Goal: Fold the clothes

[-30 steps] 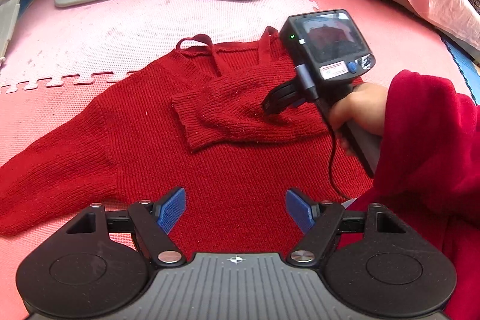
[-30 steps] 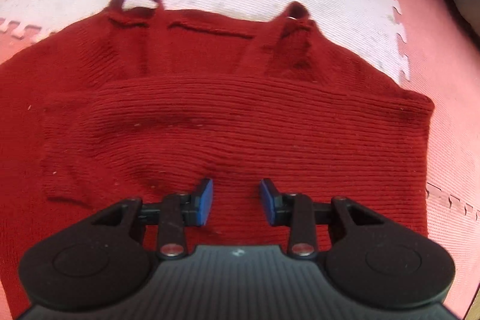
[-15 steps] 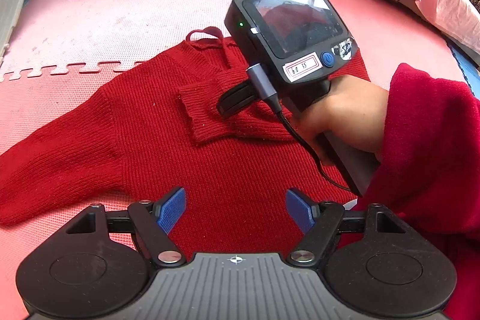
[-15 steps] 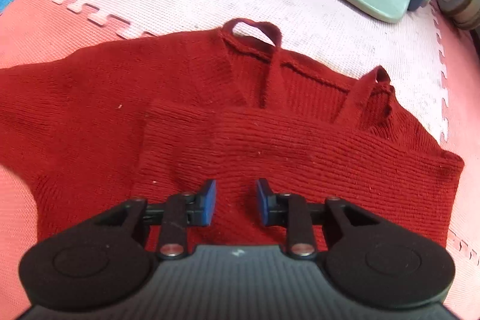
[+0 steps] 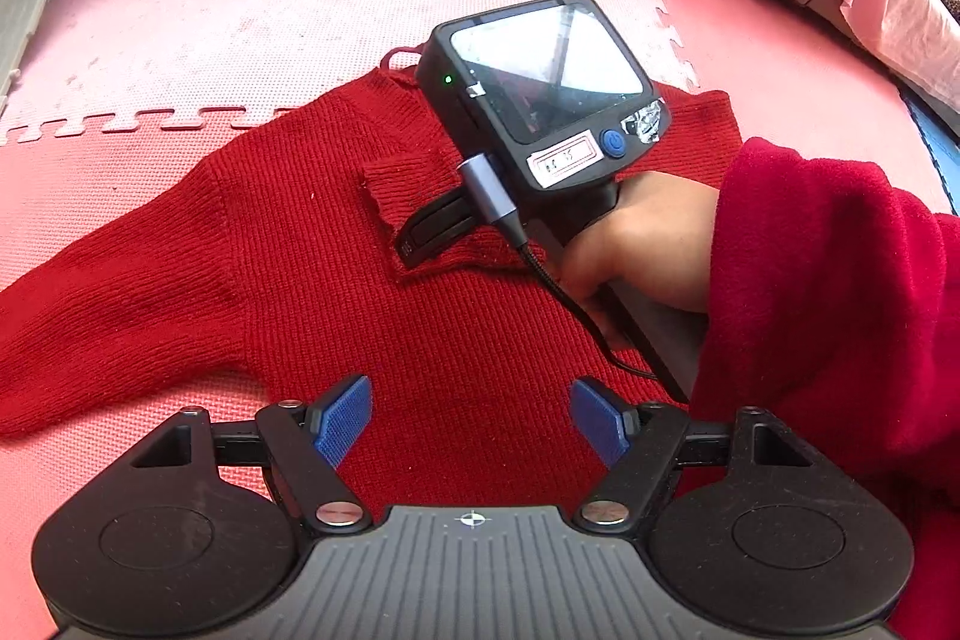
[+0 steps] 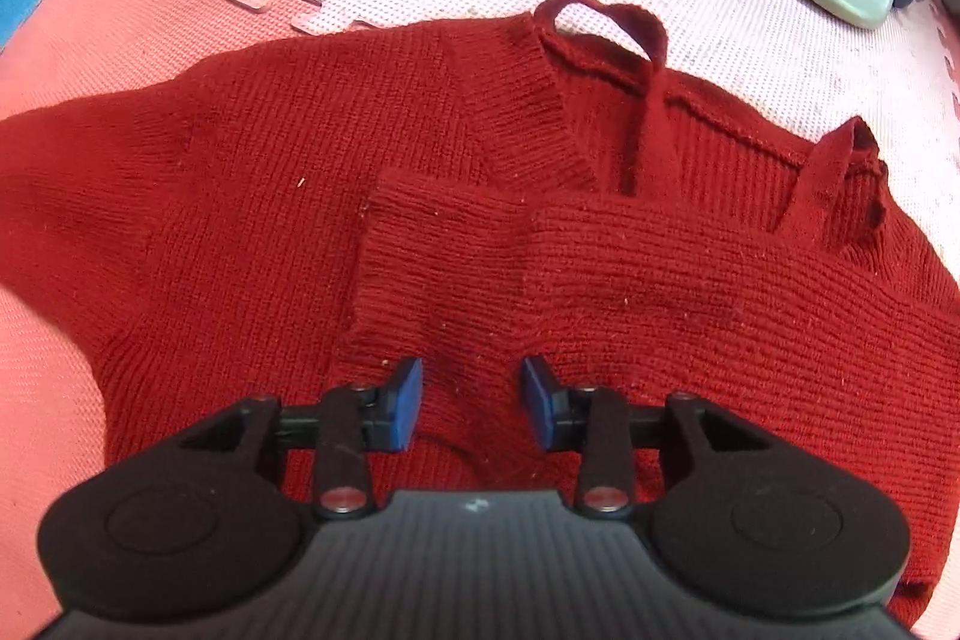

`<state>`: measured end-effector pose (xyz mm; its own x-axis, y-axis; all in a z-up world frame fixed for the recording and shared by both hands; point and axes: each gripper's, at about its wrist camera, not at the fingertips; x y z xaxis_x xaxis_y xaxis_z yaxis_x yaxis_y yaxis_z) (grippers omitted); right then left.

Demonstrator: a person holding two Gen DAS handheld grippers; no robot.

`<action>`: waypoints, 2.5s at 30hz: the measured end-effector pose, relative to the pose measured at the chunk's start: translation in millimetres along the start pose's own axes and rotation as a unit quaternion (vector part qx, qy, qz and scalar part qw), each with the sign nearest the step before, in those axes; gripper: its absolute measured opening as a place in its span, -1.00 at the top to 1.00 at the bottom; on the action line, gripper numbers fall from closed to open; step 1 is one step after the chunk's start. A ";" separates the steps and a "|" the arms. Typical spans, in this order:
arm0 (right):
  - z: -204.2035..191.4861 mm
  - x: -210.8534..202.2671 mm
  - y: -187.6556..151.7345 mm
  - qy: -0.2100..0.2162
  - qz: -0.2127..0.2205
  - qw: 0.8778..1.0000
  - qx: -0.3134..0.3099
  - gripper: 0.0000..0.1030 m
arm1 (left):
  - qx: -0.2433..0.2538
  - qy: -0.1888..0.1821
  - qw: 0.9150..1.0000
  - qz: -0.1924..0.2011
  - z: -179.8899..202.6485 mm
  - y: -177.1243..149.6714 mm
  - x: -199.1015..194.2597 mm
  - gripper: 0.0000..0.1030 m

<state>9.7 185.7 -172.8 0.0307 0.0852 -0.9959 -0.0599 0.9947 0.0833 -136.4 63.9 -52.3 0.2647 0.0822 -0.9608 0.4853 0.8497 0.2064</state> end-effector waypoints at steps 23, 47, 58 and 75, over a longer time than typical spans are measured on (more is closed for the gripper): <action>69.9 -88.5 -93.4 -0.024 -0.073 0.995 0.068 -0.02 | -0.018 -0.001 0.999 -0.046 3.6 11.9 12.7 -0.47; 67.2 -95.4 -98.7 -0.023 -0.061 0.995 0.072 -0.09 | -0.002 0.005 0.997 -0.078 4.4 14.4 19.4 -0.47; 81.8 -78.7 -98.7 -0.018 -0.063 0.995 0.070 -0.12 | 0.058 0.018 0.995 -0.081 15.9 36.4 22.5 -0.47; 93.7 -41.6 -80.6 0.044 0.028 0.999 -0.006 0.81 | 0.032 0.006 0.995 -0.095 1.8 27.3 39.6 -0.47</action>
<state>106.7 107.3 -134.7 -0.0602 0.1353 -0.9890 -0.0712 0.9877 0.1395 -111.2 89.4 -84.3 0.1527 -0.0696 -0.9858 0.5780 0.8154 0.0320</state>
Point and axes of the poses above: each gripper's, at about its wrist camera, not at the fingertips, and x roughly the way its jaws point, z to its right, y to its top, and after that the axes turned 11 degrees about -z, right-handed
